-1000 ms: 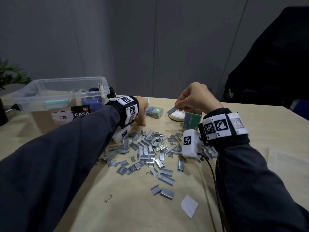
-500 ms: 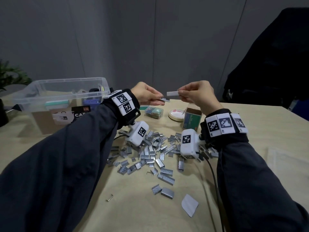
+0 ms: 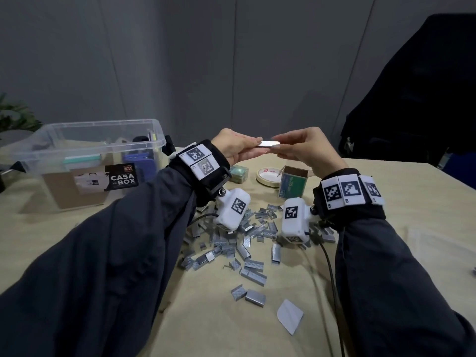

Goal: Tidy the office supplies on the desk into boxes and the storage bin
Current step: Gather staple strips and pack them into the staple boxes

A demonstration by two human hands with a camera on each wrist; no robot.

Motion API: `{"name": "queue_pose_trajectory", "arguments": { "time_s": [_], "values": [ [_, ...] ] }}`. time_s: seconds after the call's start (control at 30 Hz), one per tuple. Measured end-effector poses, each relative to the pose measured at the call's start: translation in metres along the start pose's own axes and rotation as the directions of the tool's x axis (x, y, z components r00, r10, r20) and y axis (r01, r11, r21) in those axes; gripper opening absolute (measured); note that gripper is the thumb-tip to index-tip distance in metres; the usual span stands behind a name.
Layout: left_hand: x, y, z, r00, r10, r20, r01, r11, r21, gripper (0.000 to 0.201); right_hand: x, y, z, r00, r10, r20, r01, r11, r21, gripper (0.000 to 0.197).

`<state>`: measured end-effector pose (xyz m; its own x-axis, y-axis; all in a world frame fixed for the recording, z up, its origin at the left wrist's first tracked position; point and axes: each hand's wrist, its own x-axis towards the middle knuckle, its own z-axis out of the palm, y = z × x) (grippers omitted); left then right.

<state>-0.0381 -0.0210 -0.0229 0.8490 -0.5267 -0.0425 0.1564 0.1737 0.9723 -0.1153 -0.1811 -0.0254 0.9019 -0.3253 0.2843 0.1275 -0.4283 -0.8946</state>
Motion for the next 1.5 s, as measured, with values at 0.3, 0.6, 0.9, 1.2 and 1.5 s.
{"name": "queue_pose_trajectory", "arguments": {
  "time_s": [0.3, 0.6, 0.9, 1.2, 1.5],
  "values": [
    [0.012, -0.003, 0.019, 0.998, 0.061, -0.014, -0.052, 0.928, 0.37, 0.024, -0.003, -0.005, -0.022, 0.988, -0.15, -0.031, 0.114, 0.855, -0.505, 0.022],
    [0.016, -0.018, 0.045, 0.998, -0.012, 0.063, -0.037, 0.691, 0.722, 0.022, -0.004, -0.001, -0.041, 0.989, 0.039, -0.142, -0.132, 0.666, -0.734, 0.015],
    [0.016, -0.026, 0.065, 0.993, -0.099, 0.065, 0.018, 0.663, 0.749, 0.024, -0.001, -0.007, -0.036, 0.98, 0.09, -0.175, -0.196, 0.545, -0.815, 0.021],
    [0.009, -0.022, 0.071, 0.988, -0.142, 0.065, 0.042, 0.638, 0.769, 0.006, 0.003, 0.013, -0.023, 0.932, 0.297, -0.208, -0.341, 0.525, -0.779, 0.034],
    [0.008, -0.022, 0.072, 0.986, -0.152, 0.063, 0.047, 0.625, 0.78, 0.008, 0.009, 0.003, -0.016, 0.889, 0.41, -0.207, -0.372, 0.381, -0.846, 0.027]
  ]
}}
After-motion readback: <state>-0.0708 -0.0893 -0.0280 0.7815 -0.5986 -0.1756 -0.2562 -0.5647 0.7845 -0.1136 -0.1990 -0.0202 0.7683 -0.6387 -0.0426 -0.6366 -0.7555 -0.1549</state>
